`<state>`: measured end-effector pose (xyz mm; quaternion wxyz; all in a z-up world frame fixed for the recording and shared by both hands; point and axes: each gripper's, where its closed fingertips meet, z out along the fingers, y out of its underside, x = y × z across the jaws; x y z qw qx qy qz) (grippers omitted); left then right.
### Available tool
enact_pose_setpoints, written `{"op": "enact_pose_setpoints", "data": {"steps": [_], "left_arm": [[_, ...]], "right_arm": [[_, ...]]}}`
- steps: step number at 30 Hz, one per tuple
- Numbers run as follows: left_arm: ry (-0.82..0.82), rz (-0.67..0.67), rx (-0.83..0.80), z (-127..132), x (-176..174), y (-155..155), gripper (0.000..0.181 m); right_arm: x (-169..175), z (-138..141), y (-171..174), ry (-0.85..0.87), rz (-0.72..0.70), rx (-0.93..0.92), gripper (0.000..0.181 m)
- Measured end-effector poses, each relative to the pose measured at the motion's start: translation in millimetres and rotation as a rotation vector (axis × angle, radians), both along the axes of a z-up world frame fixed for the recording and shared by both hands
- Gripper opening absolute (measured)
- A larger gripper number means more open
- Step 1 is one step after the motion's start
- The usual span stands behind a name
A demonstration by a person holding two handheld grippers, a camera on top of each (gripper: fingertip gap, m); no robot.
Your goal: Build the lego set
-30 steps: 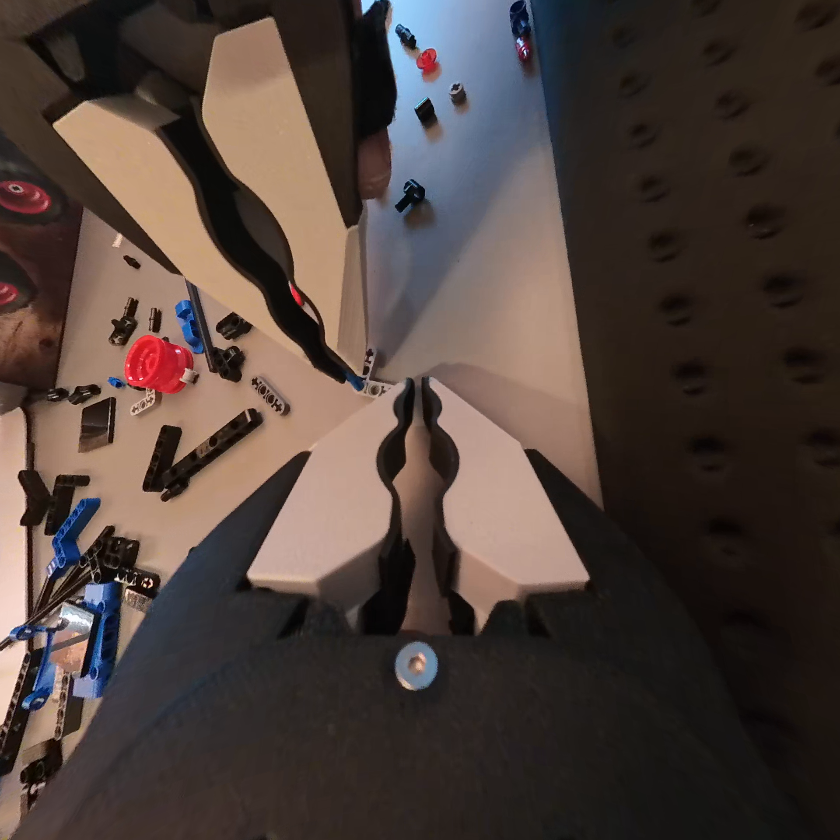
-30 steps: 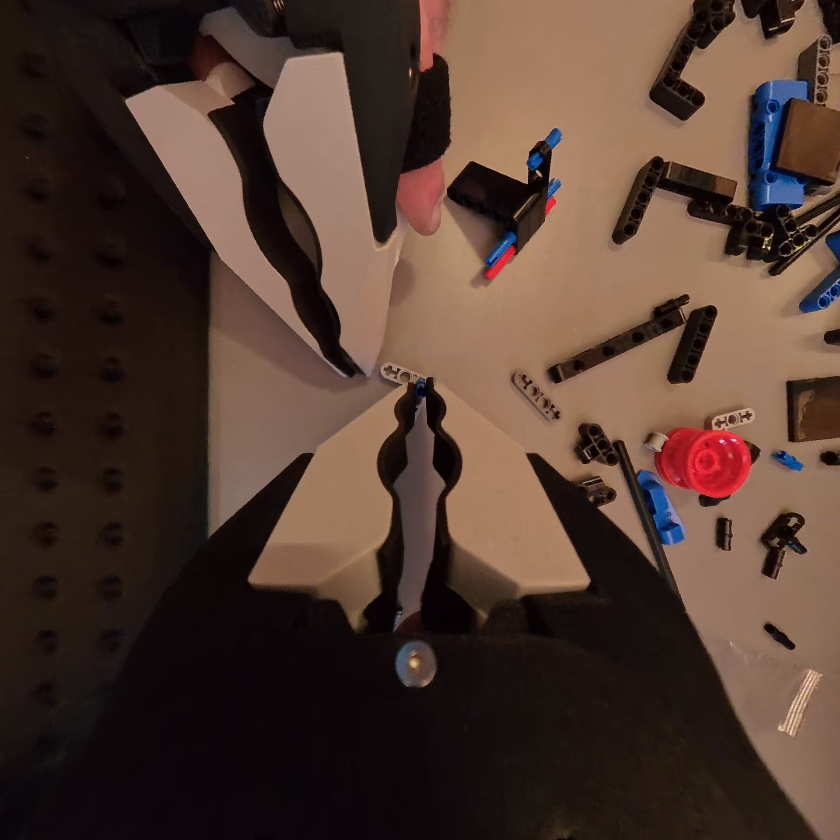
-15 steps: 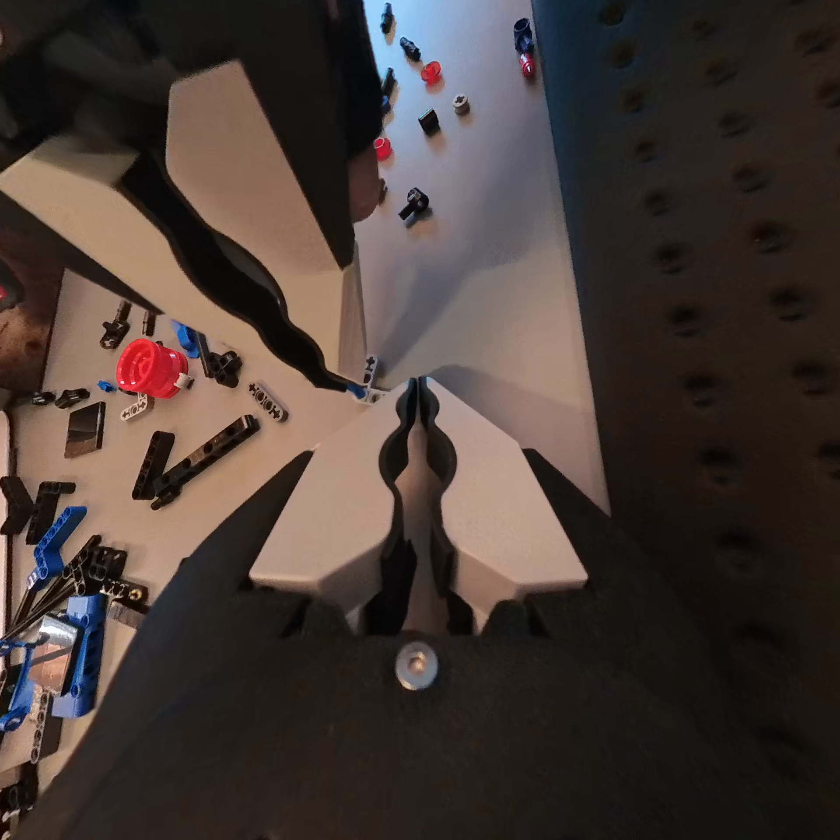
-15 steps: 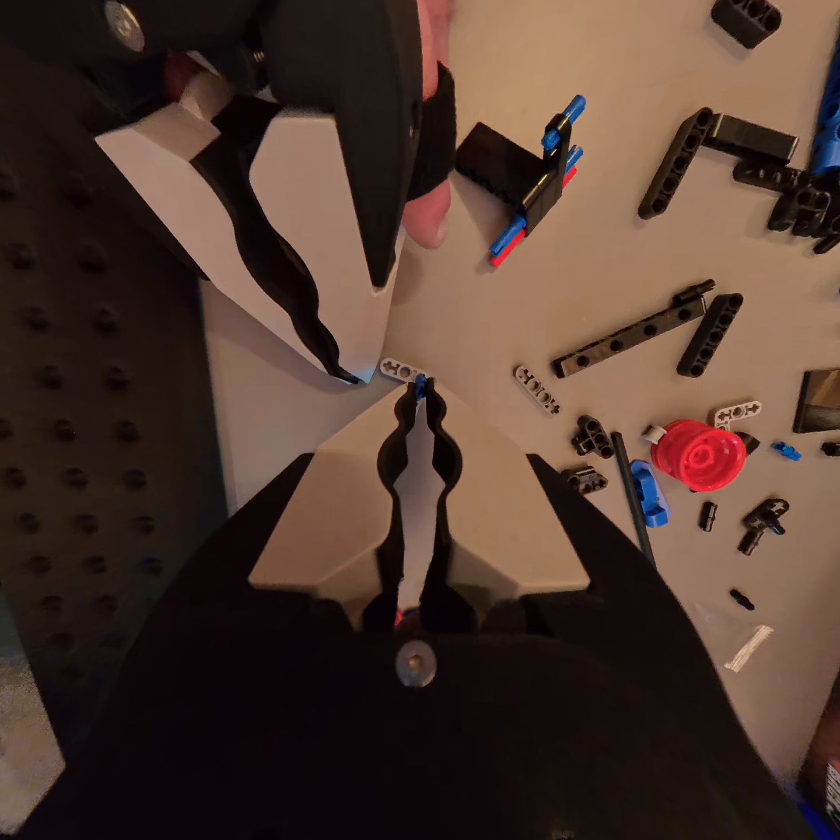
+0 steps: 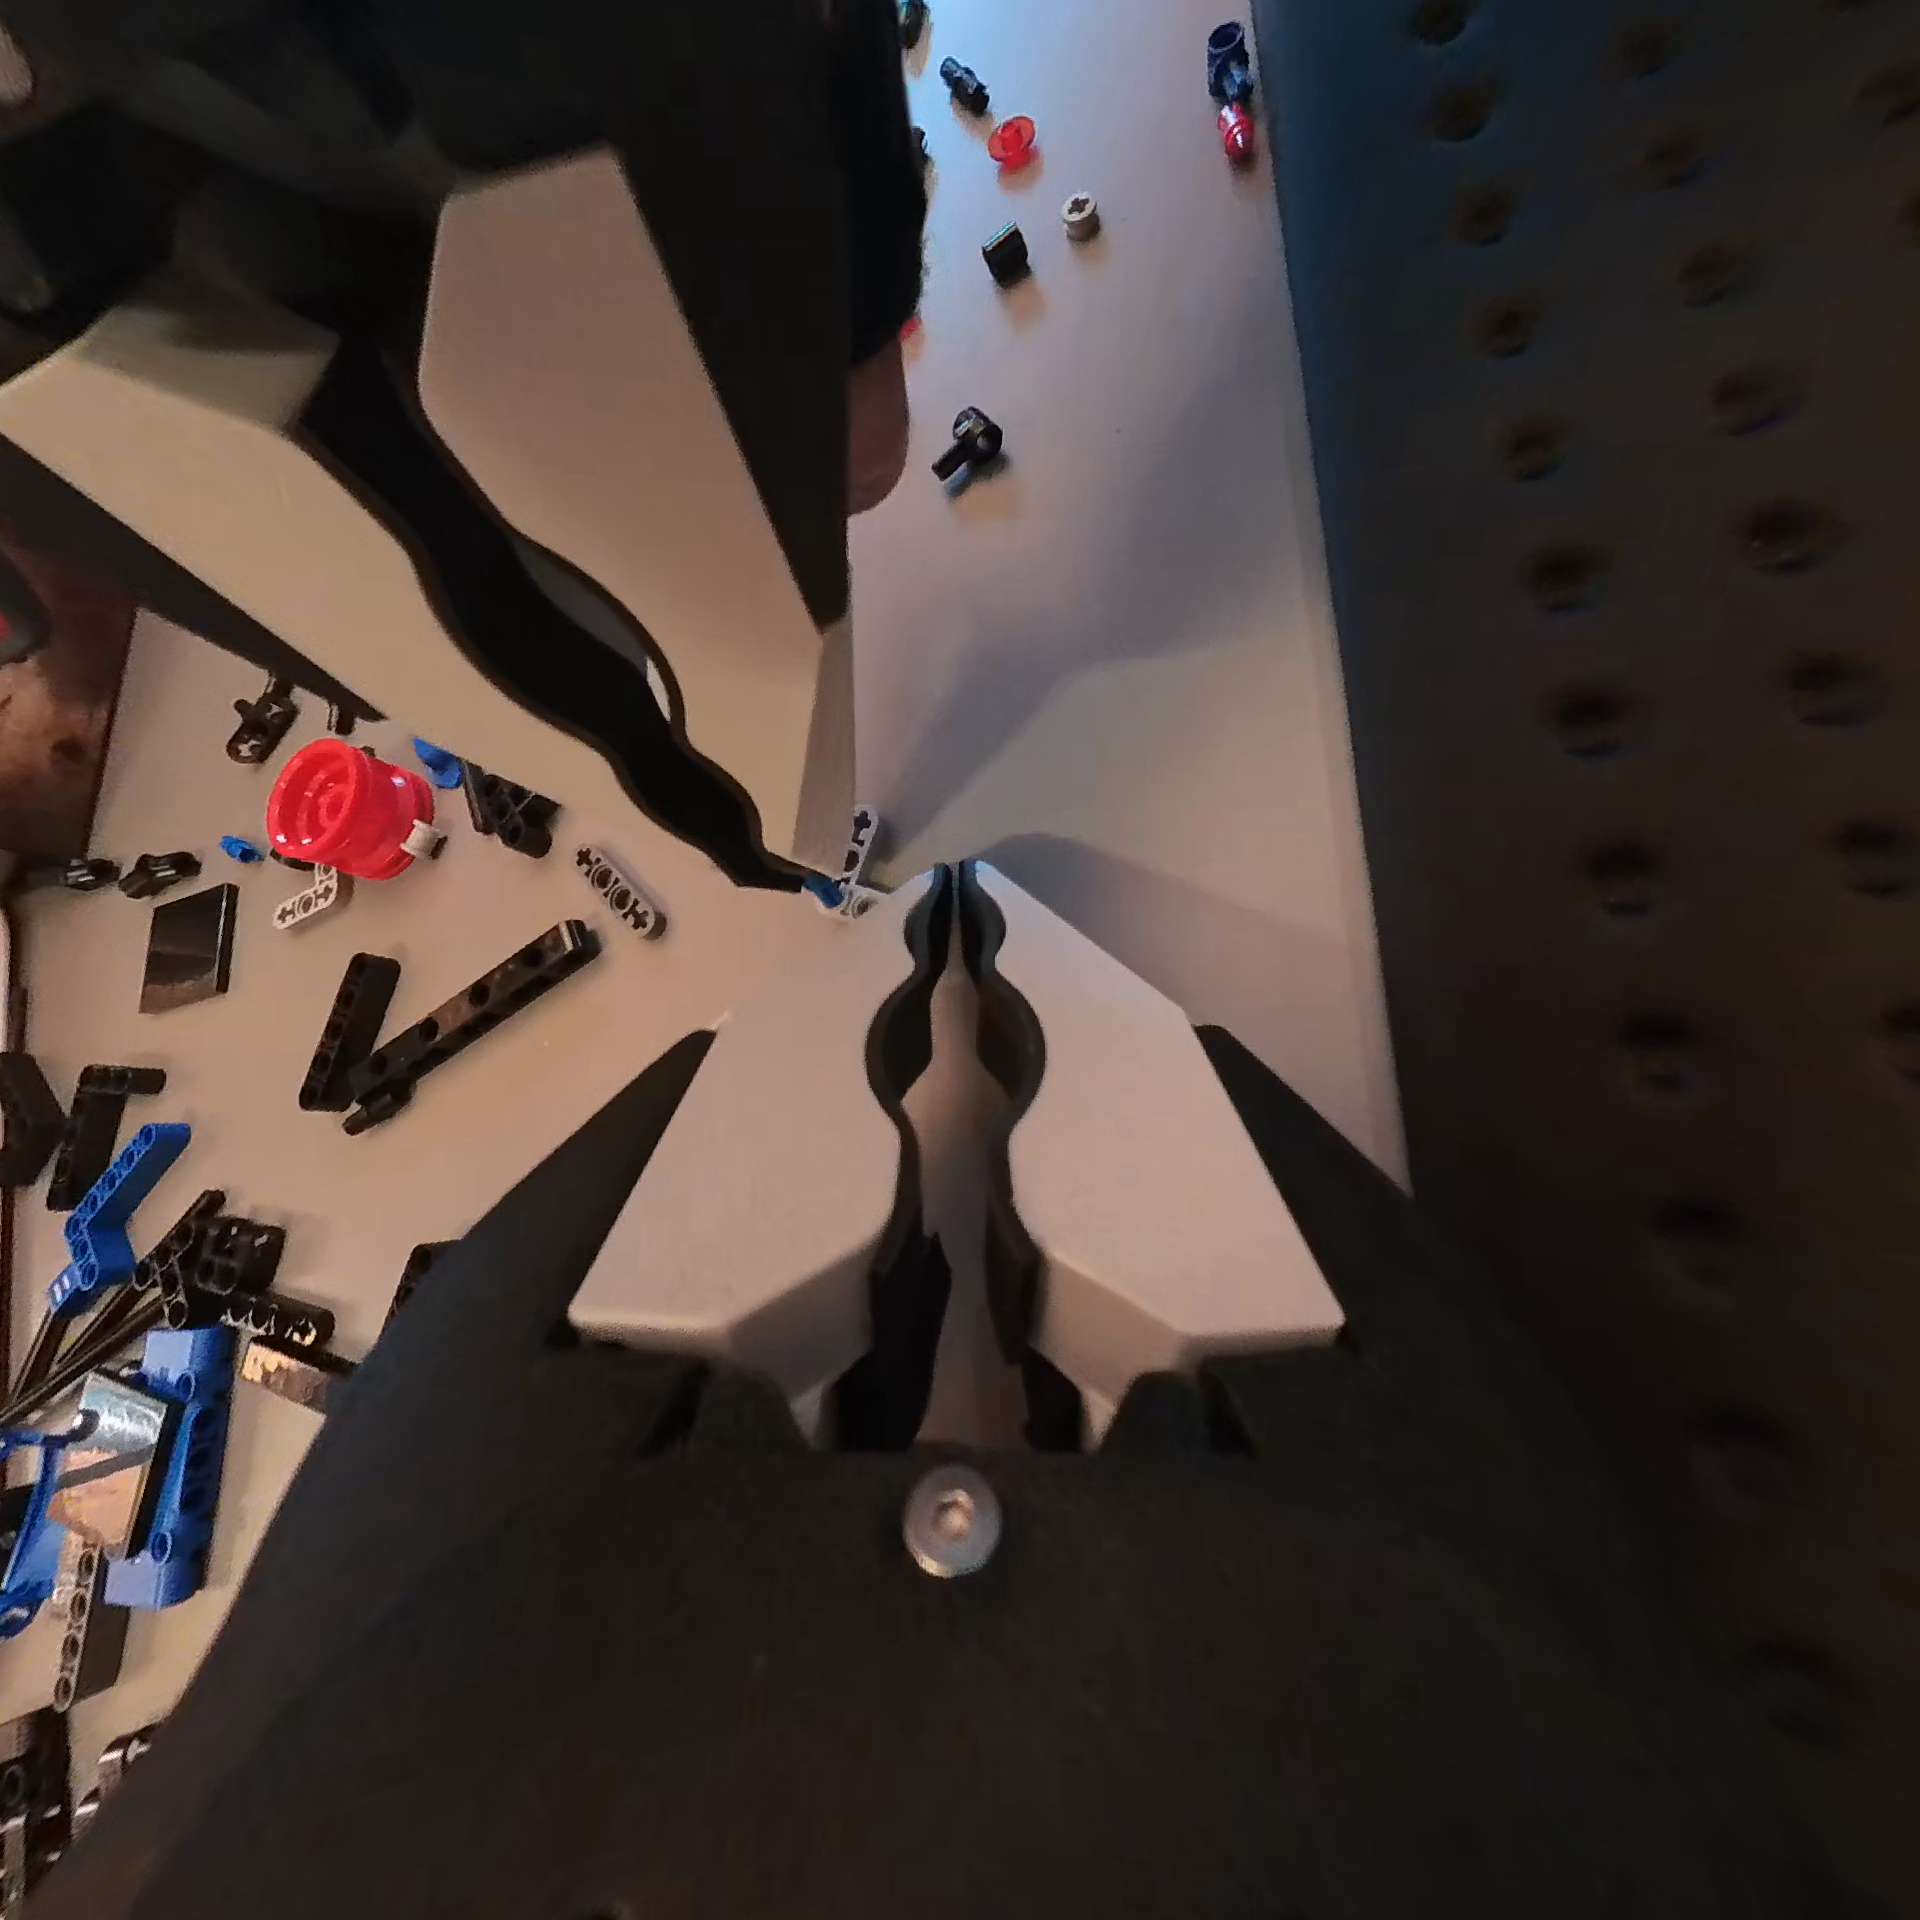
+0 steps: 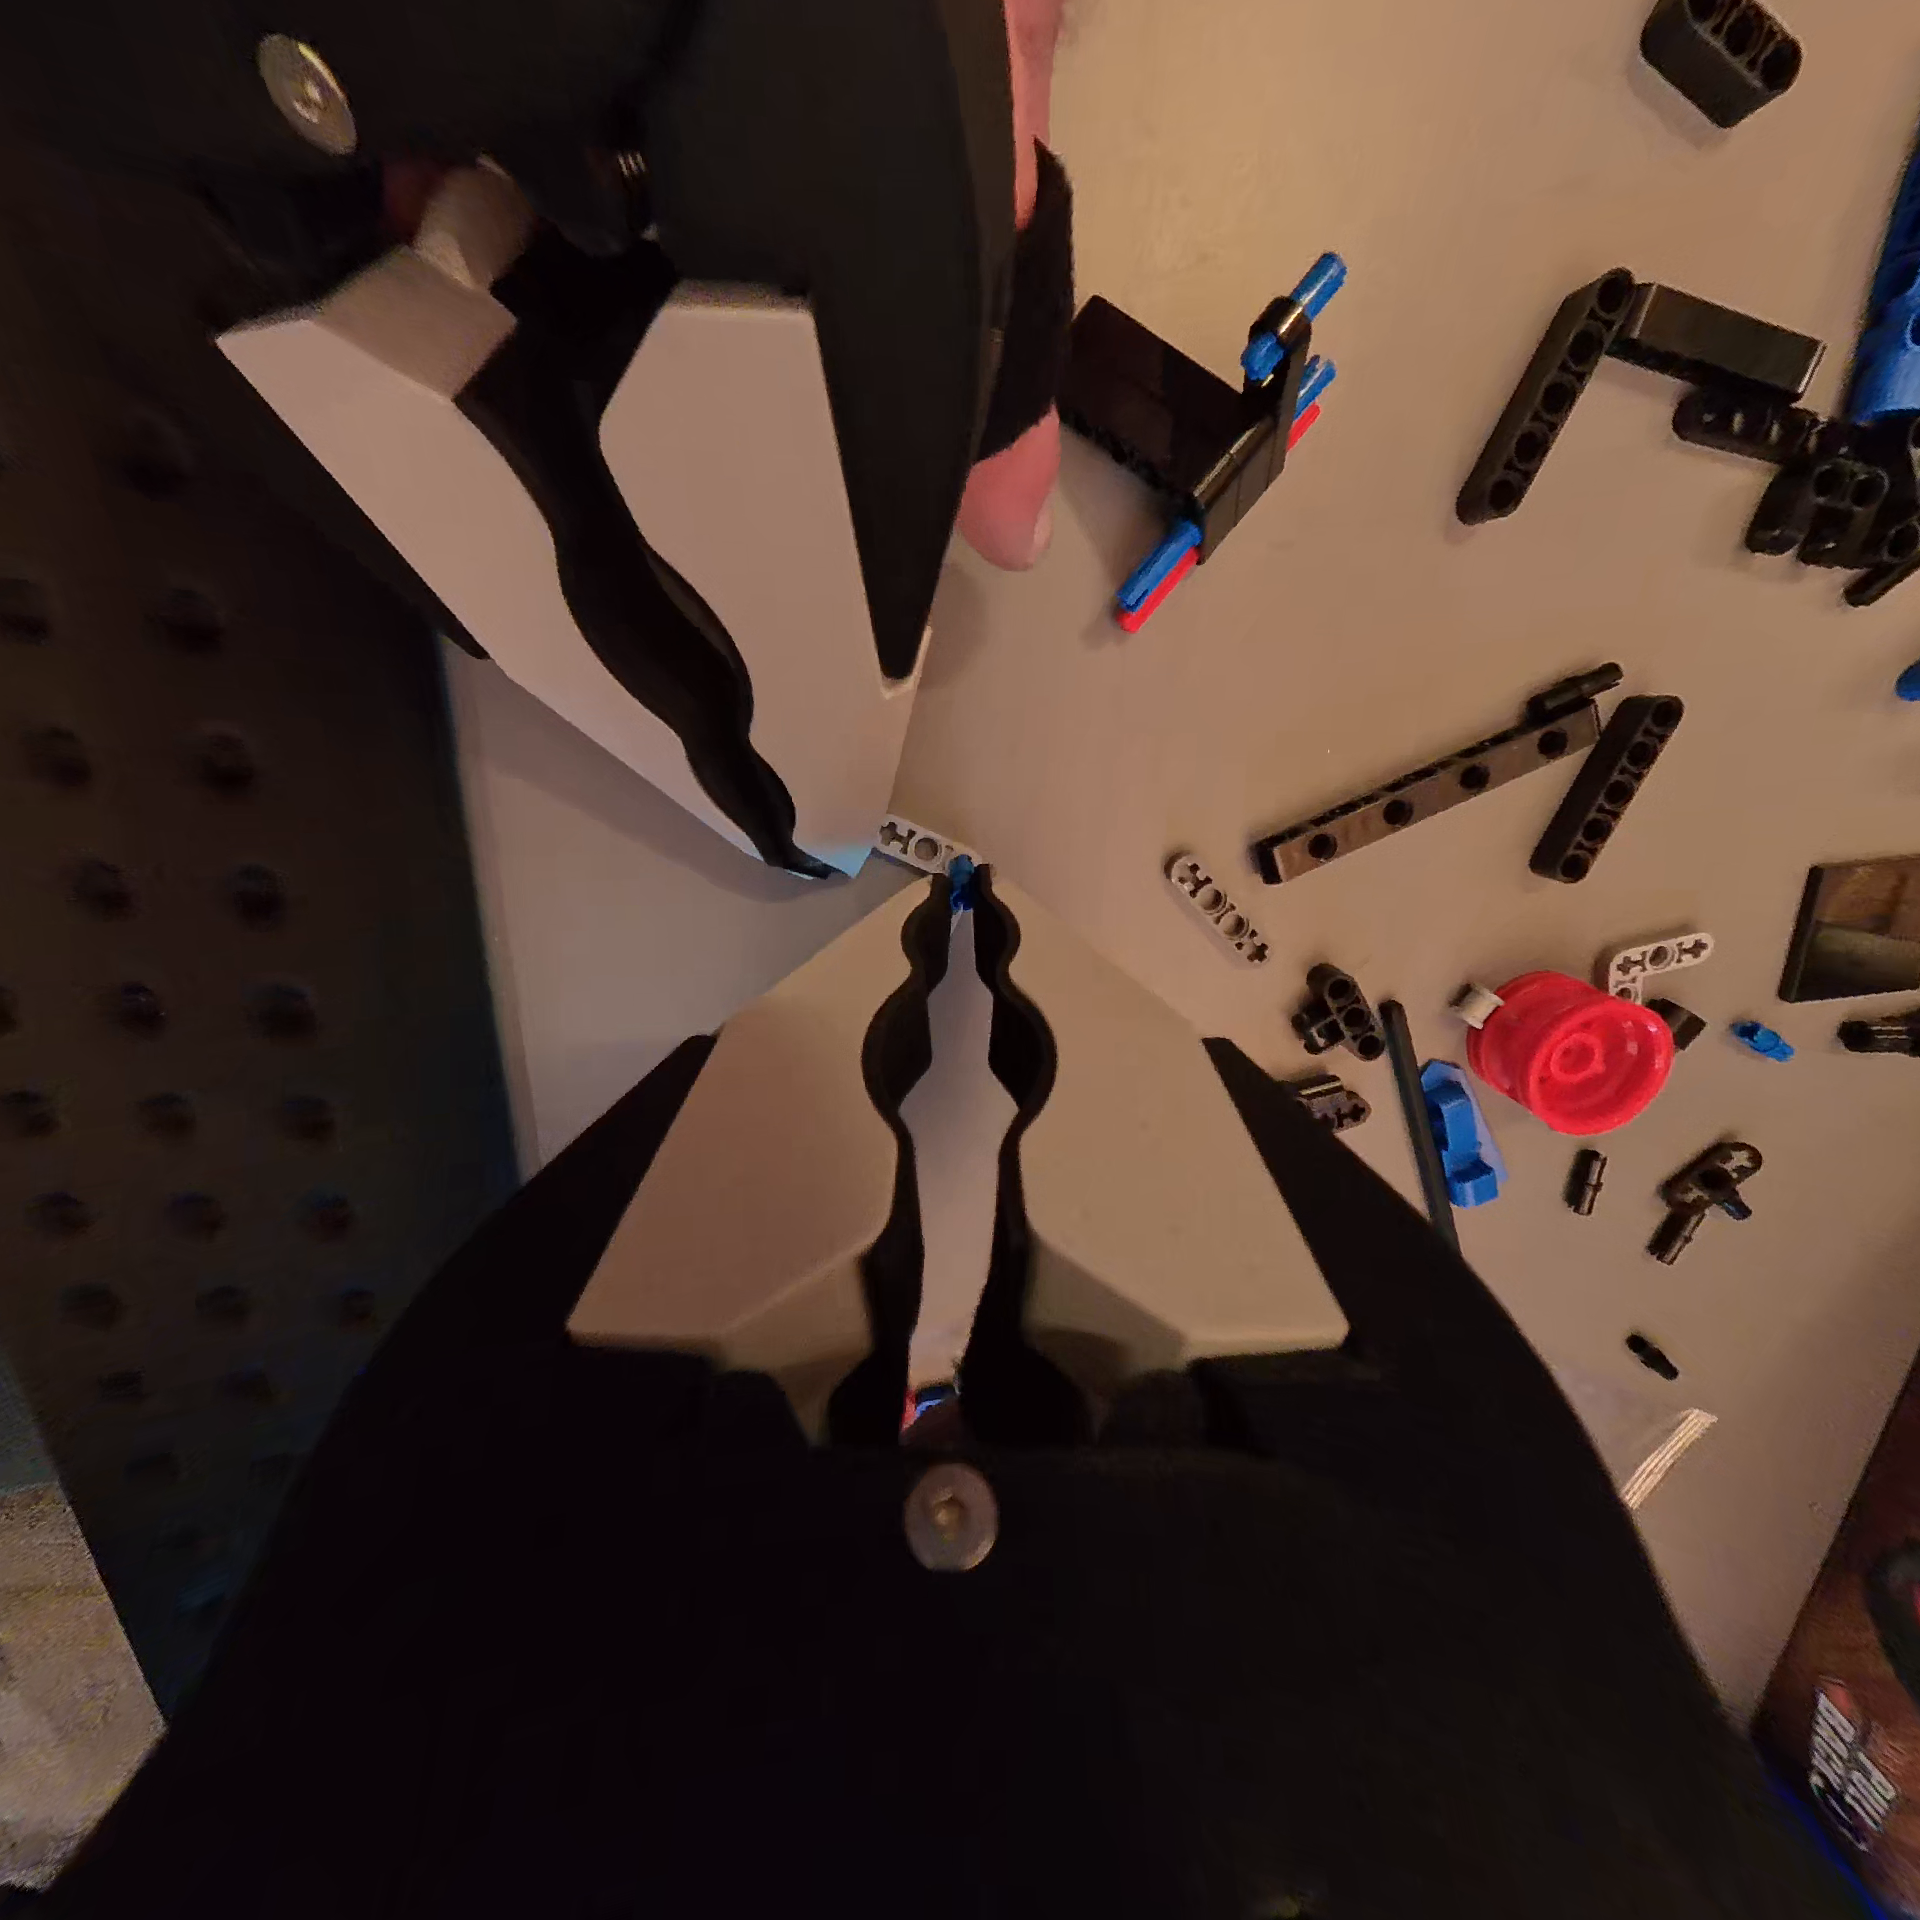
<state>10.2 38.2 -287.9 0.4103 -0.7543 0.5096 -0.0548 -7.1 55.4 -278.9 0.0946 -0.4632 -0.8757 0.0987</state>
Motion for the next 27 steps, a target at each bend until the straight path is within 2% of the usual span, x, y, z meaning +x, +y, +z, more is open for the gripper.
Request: {"op": "enact_pose_setpoints", "data": {"steps": [7,27], "left_arm": [[0.000,0.026,-0.003,3.3,-12.6,-2.3,0.013],[-0.032,0.006,-0.022,1.7,-0.7,-0.1,0.008]], "right_arm": [[0.5,0.2,0.7,0.014,-0.012,-0.024,0.001],[-3.8,-0.3,-1.4,-0.022,0.029,0.017,0.001]]}}
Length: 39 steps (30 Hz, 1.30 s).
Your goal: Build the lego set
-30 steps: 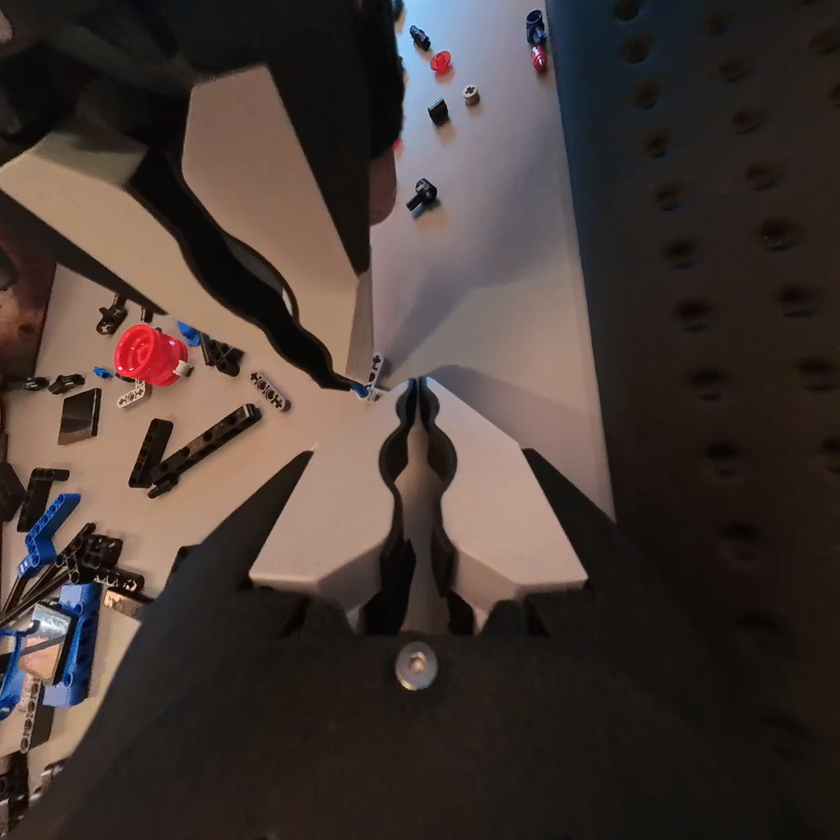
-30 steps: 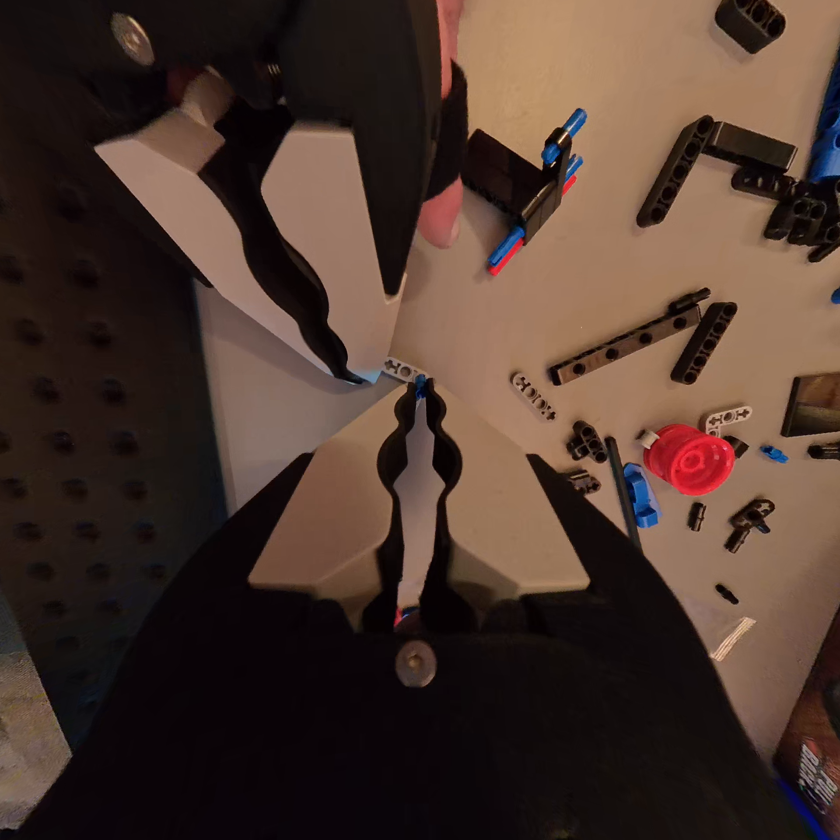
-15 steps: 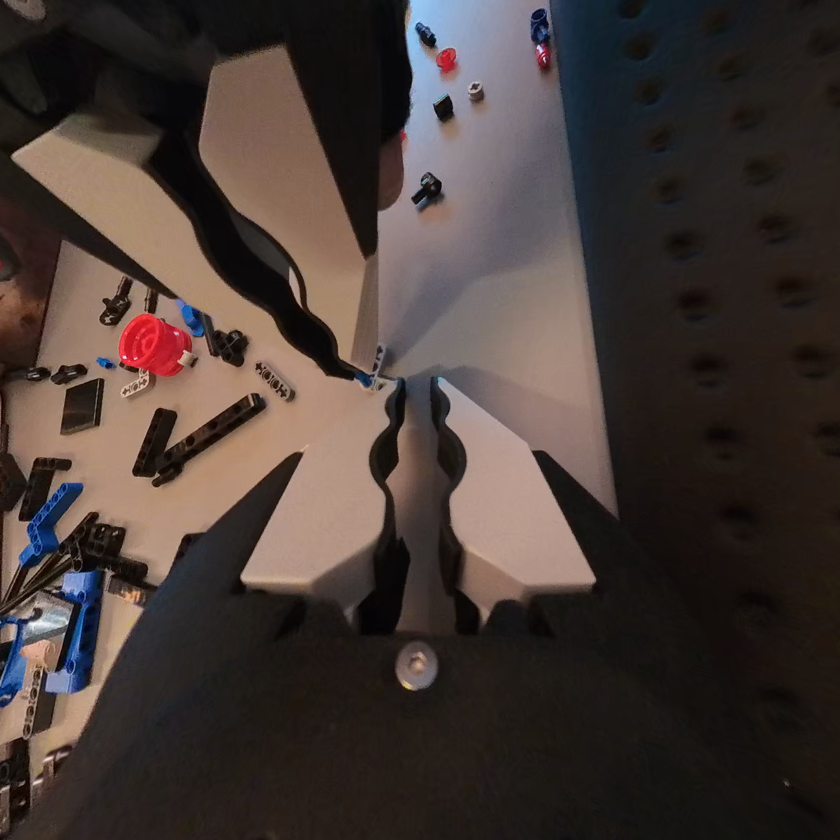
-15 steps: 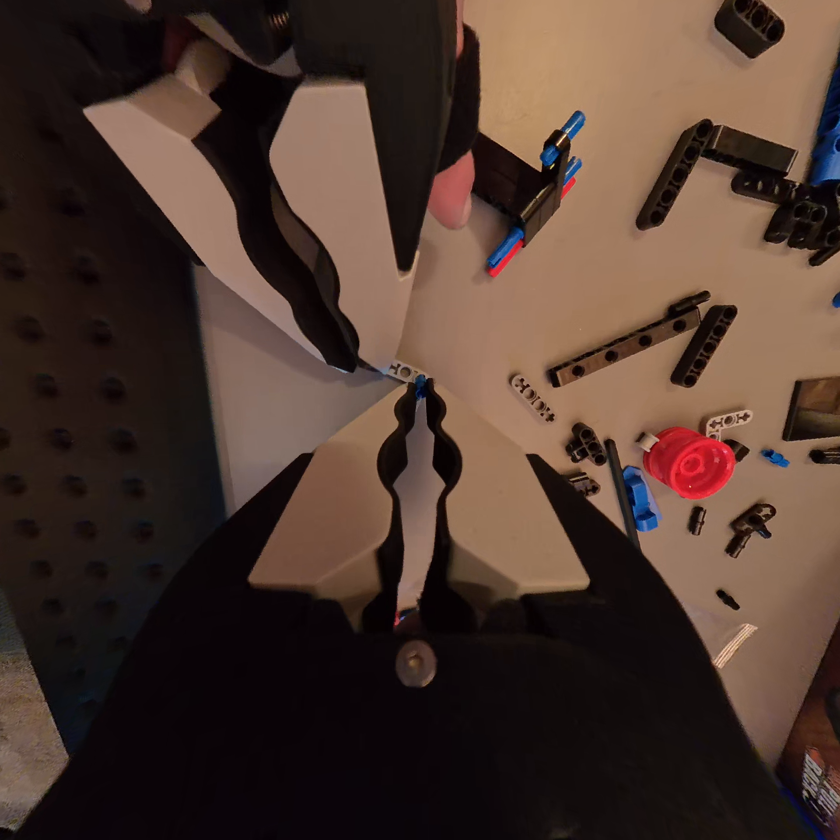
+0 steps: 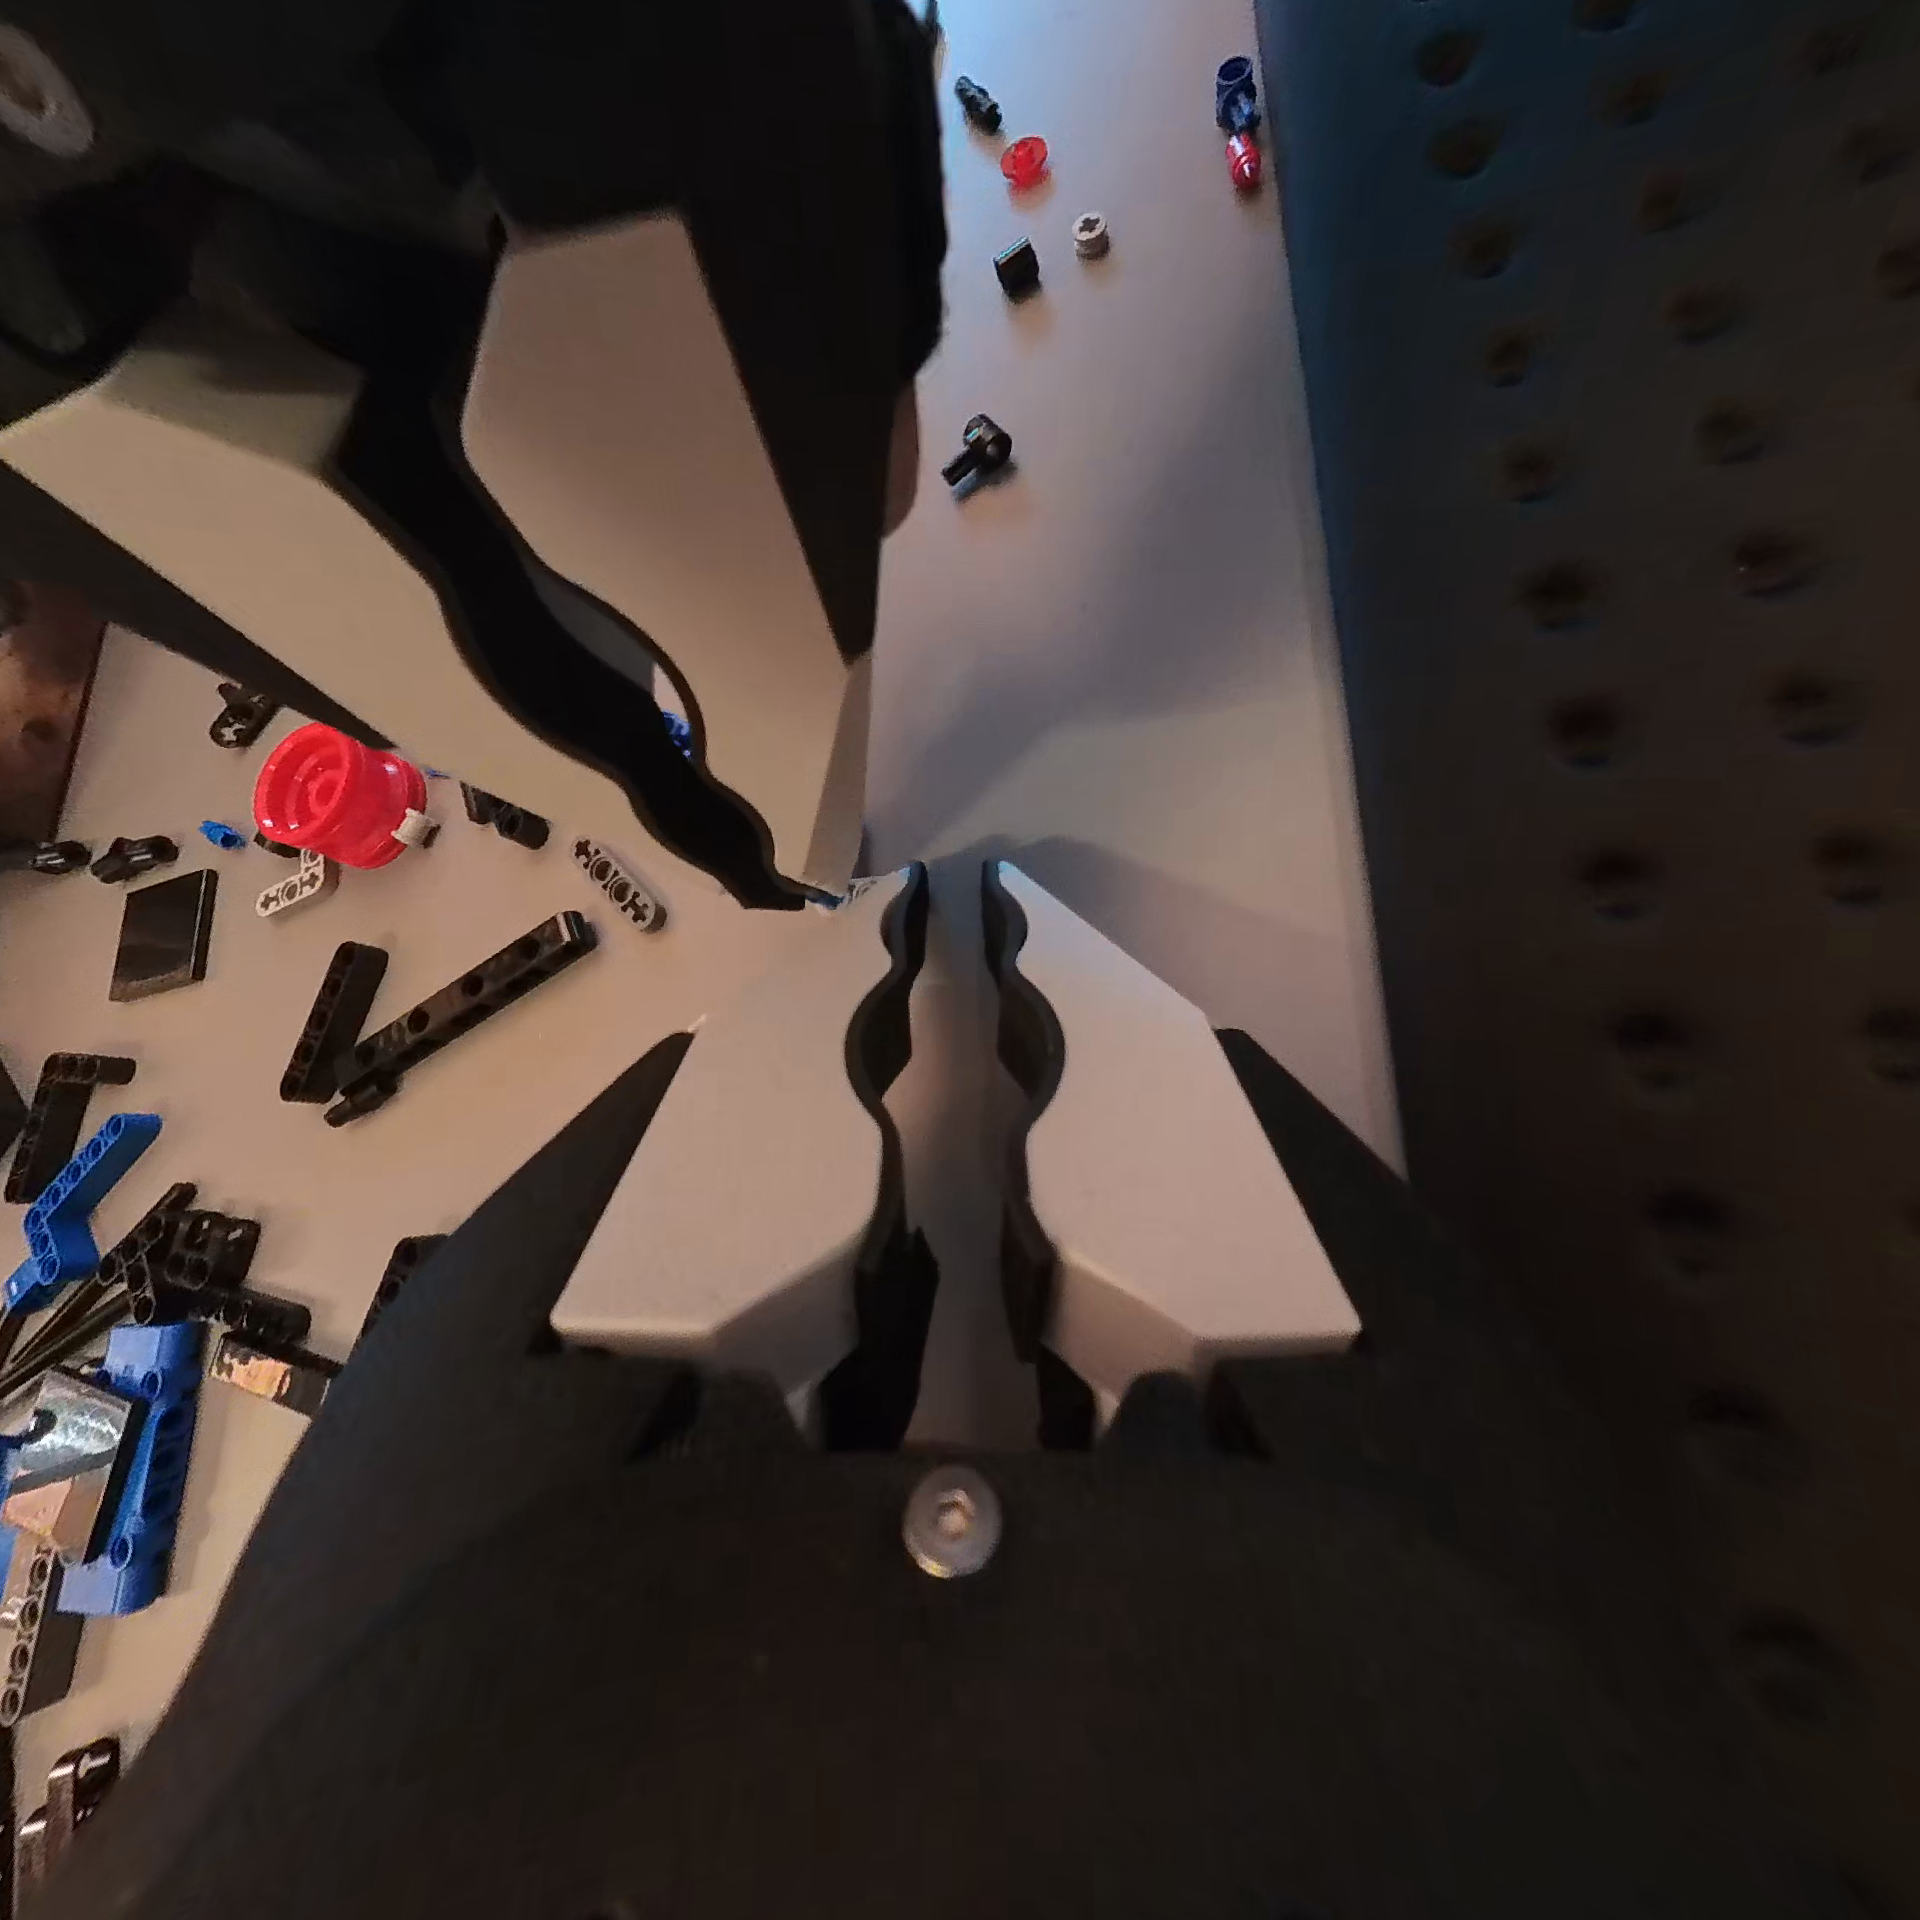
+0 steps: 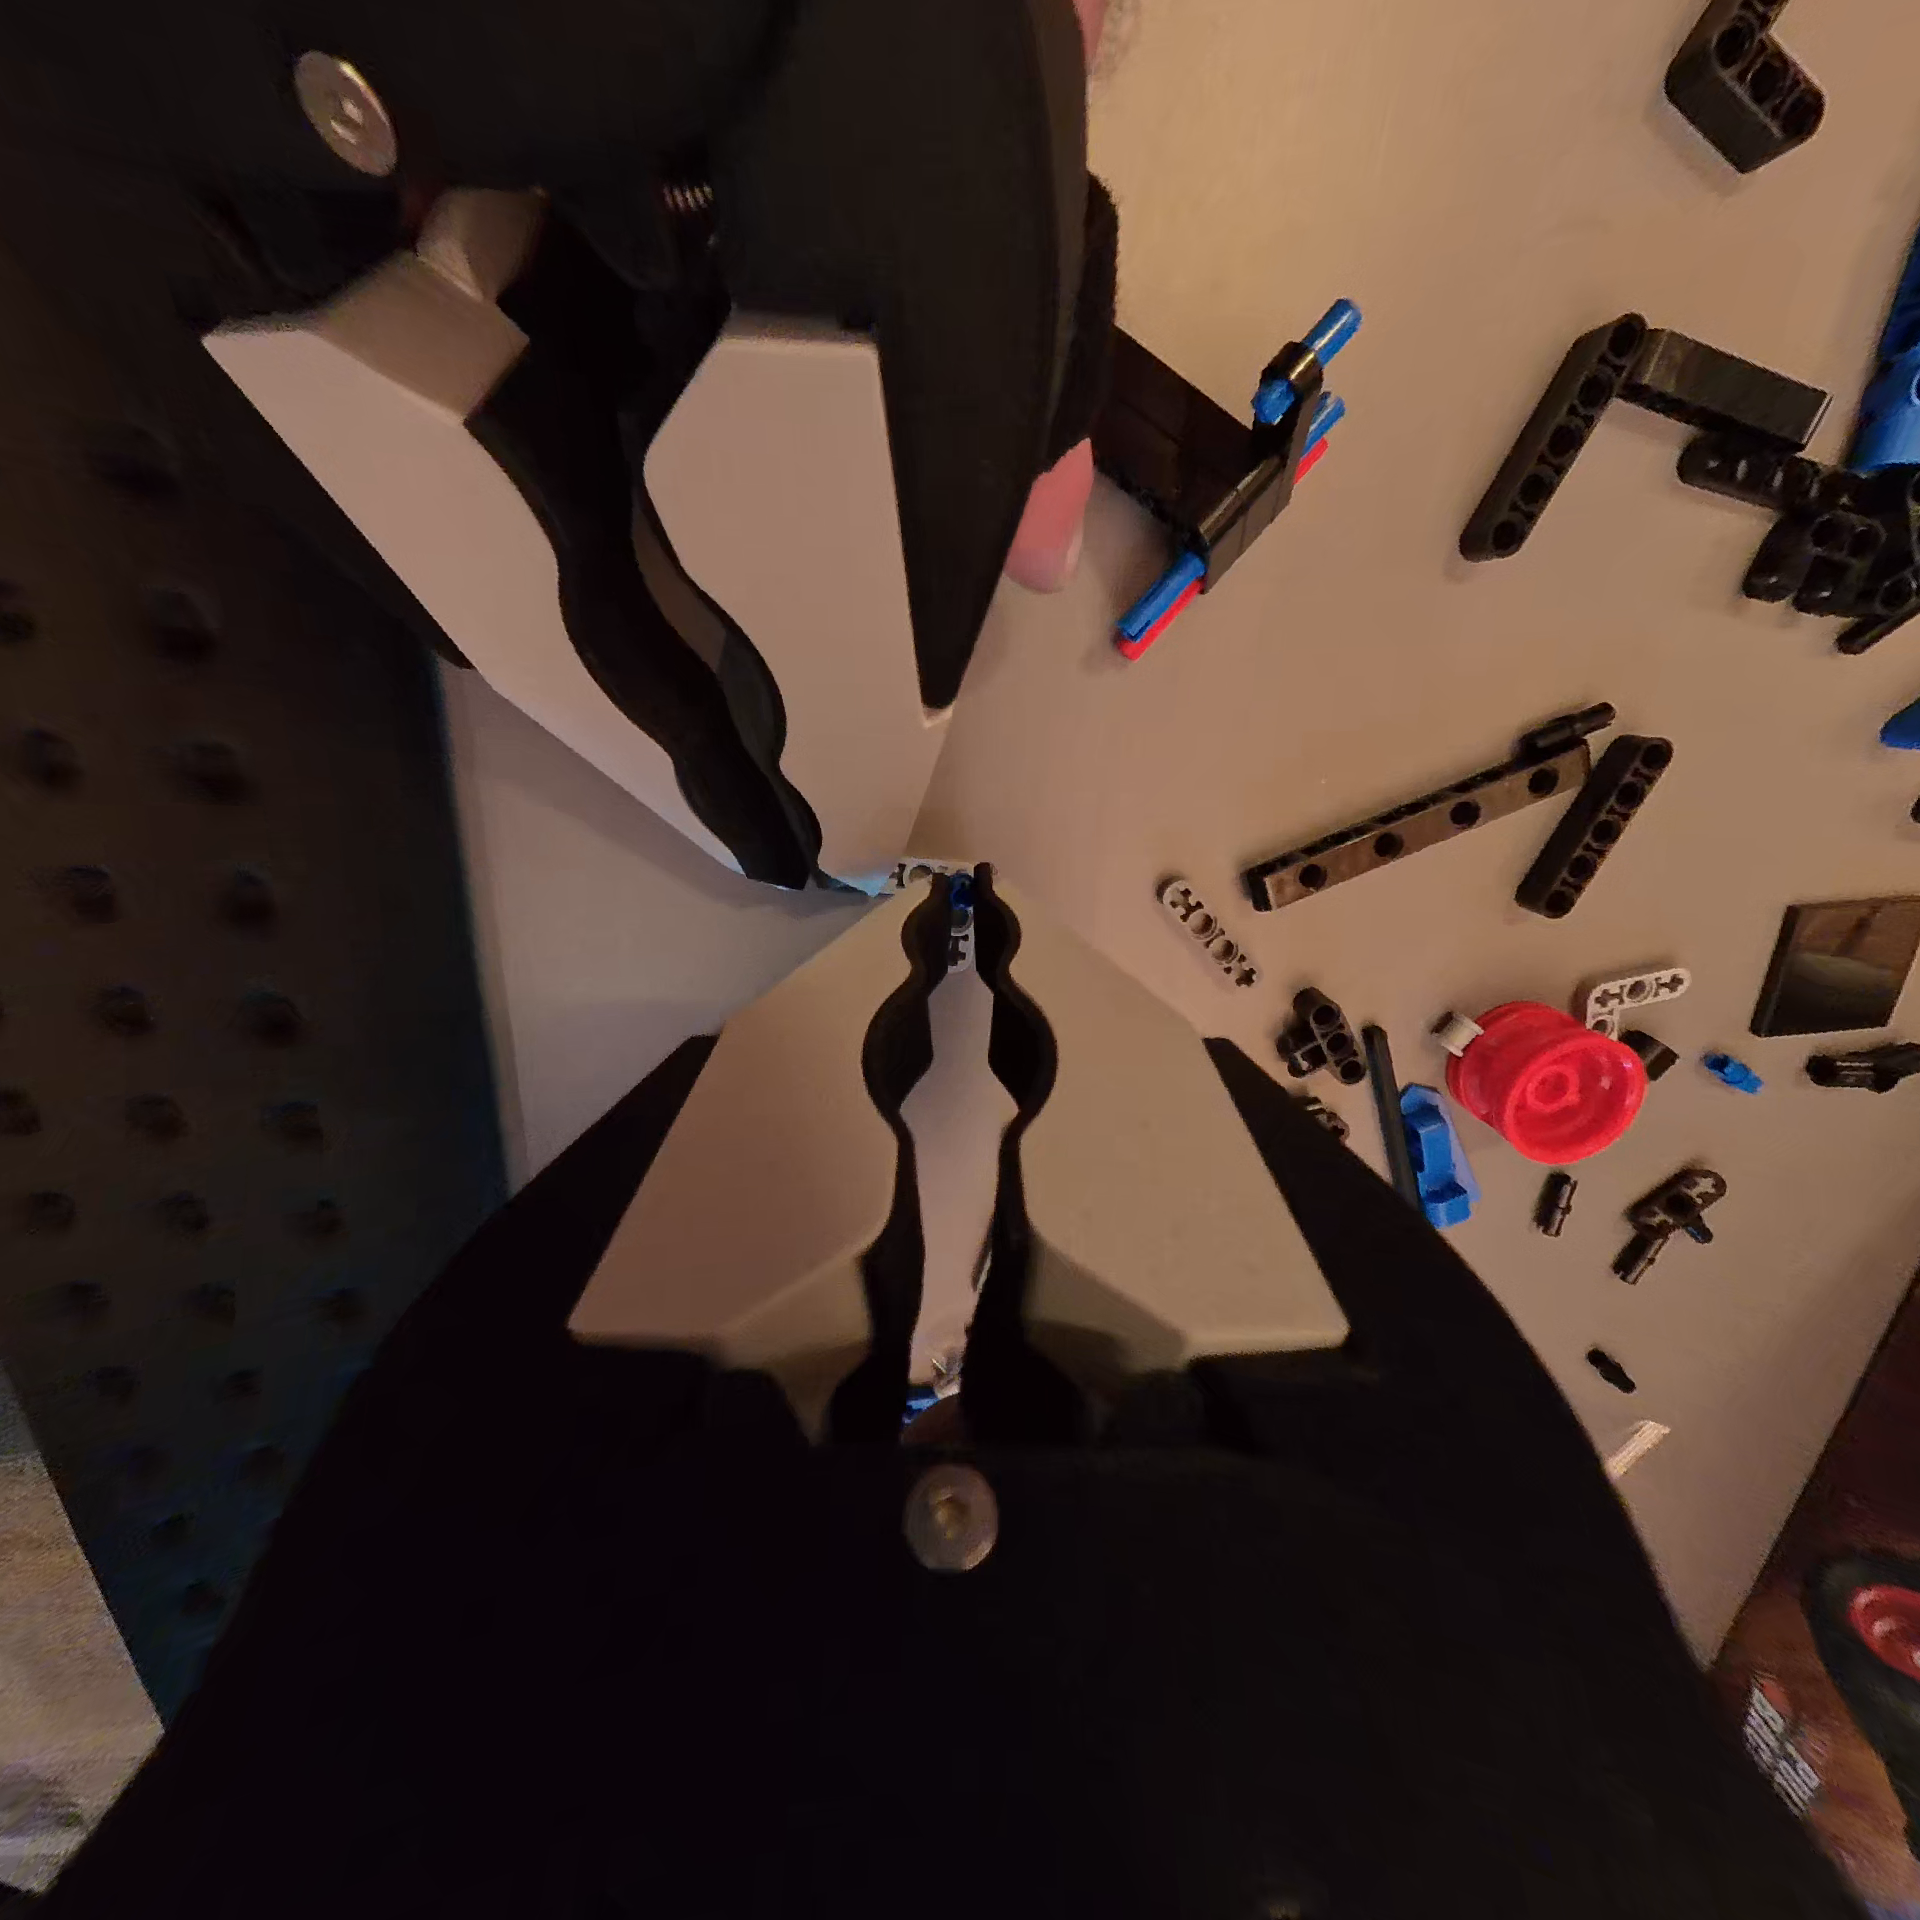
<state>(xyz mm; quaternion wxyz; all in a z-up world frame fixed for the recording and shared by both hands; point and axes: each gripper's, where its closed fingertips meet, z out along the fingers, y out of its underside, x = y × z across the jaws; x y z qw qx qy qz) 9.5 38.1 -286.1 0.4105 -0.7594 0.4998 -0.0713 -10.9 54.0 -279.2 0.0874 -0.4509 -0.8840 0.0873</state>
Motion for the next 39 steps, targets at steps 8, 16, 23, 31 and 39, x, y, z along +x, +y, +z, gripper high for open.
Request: {"op": "enact_pose_setpoints", "data": {"steps": [8,16,23,31,39], "left_arm": [[-0.002,0.002,-0.001,-0.1,-0.1,0.1,0.008],[-0.004,0.002,-0.003,-0.3,0.1,0.3,0.007],[0.014,0.015,0.059,4.8,-7.3,2.1,0.013],[0.042,0.053,0.331,44.0,-9.5,15.7,0.012],[0.024,0.080,0.415,59.2,-11.1,20.3,0.000]], "right_arm": [[1.8,-0.1,1.8,0.061,-0.035,-0.132,0.001],[6.2,-6.1,-0.3,0.102,-0.009,-0.115,0.001],[4.7,8.7,-2.7,0.166,-0.048,-0.233,0.001],[9.5,27.1,-10.9,0.262,-0.136,-0.437,0.001],[4.7,46.7,-4.5,0.403,-0.257,-0.597,0.001]]}}
